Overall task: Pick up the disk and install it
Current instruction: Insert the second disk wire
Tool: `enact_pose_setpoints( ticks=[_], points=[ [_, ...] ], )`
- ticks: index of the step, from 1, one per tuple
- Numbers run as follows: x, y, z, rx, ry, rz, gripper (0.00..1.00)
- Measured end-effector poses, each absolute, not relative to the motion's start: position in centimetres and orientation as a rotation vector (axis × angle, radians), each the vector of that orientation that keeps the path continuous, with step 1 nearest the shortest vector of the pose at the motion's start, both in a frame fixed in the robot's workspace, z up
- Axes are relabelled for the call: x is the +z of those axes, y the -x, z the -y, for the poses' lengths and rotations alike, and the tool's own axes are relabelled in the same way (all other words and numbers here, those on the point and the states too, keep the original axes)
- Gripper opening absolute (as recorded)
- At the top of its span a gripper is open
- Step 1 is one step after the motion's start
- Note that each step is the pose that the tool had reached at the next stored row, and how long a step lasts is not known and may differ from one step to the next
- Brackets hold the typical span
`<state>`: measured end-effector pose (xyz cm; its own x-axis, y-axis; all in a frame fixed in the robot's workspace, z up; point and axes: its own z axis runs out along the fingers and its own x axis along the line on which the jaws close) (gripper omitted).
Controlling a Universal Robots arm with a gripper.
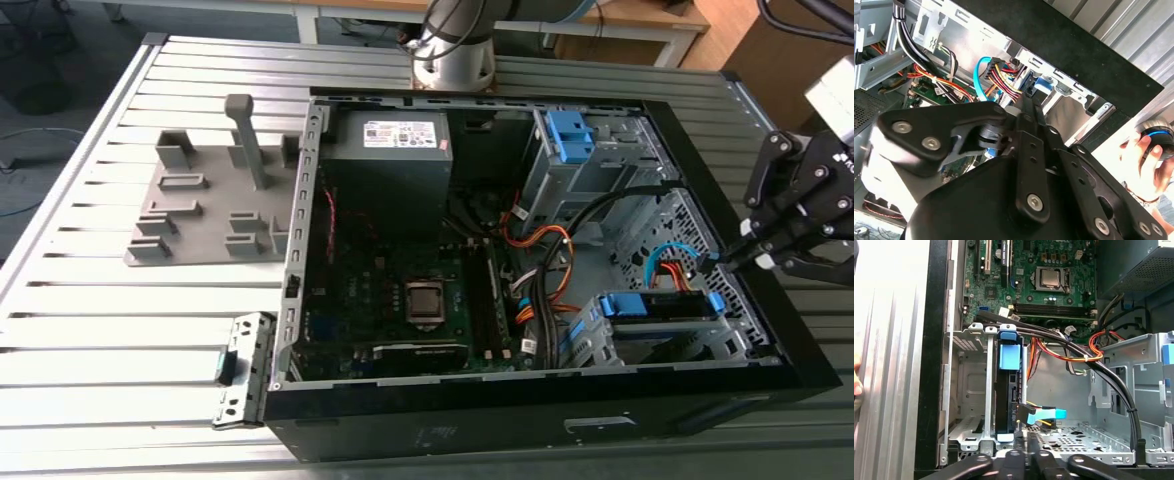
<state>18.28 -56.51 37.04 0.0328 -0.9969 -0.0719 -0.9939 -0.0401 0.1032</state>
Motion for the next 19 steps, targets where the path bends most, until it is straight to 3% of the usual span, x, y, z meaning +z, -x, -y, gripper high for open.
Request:
enact_pose_setpoints(
  ticks=[1, 3, 5, 6, 19],
  points=[
    [37.0, -18.3, 56.5, -0.193, -2.24, 2.159, 0.17],
    [37.0, -18.3, 56.5, -0.193, -2.24, 2.159, 0.29],
    [37.0, -18.3, 56.5, -0.193, -2.24, 2.159, 0.29],
    [37.0, -18.3, 56.5, -0.193, -2.24, 2.159, 0.36],
    [37.1, -16.4, 56.5, -0.188, -2.242, 2.161, 0.36]
  ],
)
